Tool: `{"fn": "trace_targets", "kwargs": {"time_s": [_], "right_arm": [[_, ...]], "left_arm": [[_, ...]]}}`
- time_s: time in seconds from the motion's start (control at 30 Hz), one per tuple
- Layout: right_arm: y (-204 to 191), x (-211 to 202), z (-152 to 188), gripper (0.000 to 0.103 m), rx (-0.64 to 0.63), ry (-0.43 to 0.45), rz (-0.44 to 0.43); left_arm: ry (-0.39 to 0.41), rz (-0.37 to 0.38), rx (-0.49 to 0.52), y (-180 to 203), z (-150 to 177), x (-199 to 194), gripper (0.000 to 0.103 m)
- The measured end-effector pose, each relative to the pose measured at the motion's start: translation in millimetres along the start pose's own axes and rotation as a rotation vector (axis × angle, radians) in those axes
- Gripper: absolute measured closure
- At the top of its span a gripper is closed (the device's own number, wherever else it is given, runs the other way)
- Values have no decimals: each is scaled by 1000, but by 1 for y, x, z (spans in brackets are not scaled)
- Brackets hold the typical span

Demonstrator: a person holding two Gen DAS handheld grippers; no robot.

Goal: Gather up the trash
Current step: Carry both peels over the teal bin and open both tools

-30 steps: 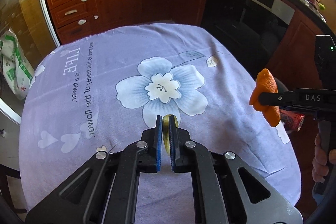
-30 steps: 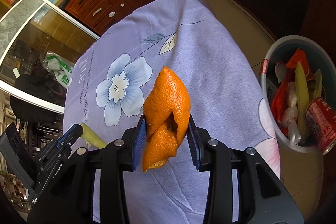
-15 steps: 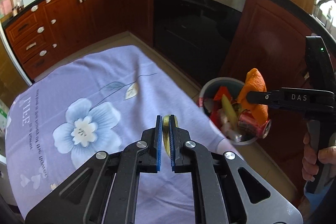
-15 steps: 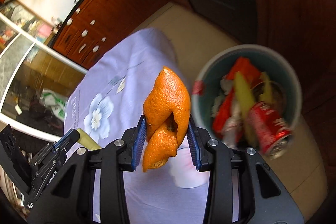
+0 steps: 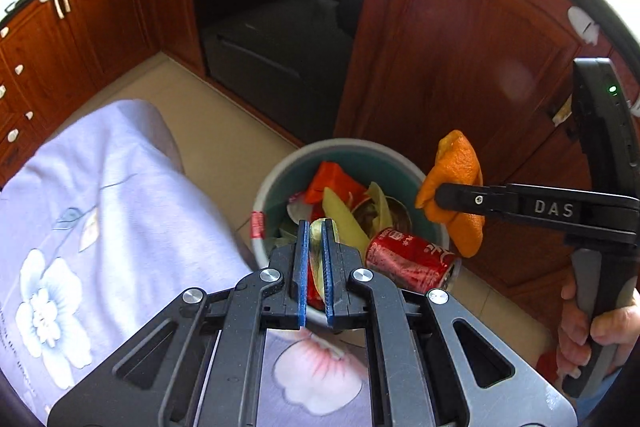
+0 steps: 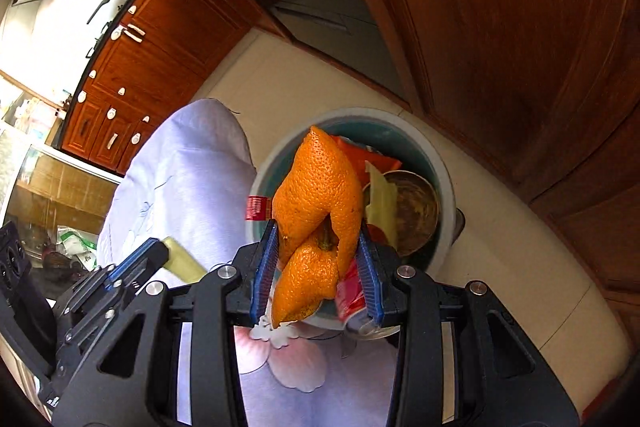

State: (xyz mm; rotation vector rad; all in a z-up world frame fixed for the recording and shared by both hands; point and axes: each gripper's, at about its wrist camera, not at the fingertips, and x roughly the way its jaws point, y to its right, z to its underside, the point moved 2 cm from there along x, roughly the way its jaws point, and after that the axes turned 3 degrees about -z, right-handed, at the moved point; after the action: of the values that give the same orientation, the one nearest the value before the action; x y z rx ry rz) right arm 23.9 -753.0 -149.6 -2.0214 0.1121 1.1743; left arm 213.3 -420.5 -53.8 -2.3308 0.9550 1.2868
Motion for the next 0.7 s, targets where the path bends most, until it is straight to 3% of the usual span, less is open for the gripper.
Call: {"fn": "trace_targets", "kwargs": {"time_s": [0.27,0.33,0.37,0.4,0.7], "right_arm": [[10,19,-7,66,15,-23,-3],[10,24,-7,66,15,-34,-5],[9,25,-7,66,13,-37,-6],[8,27,-8,66,8,-41,-6],[-3,40,-8,63,-11,-64,-7]], "left_arm": [[-83,8,7,7,-4,42,94],[-90,-5,6,6,-2,47,78],[-92,-17,2,4,-1,48,58],[-86,-24,-5,1,0,48,45],[-57,-64,-36,-19,10,38,16]]}}
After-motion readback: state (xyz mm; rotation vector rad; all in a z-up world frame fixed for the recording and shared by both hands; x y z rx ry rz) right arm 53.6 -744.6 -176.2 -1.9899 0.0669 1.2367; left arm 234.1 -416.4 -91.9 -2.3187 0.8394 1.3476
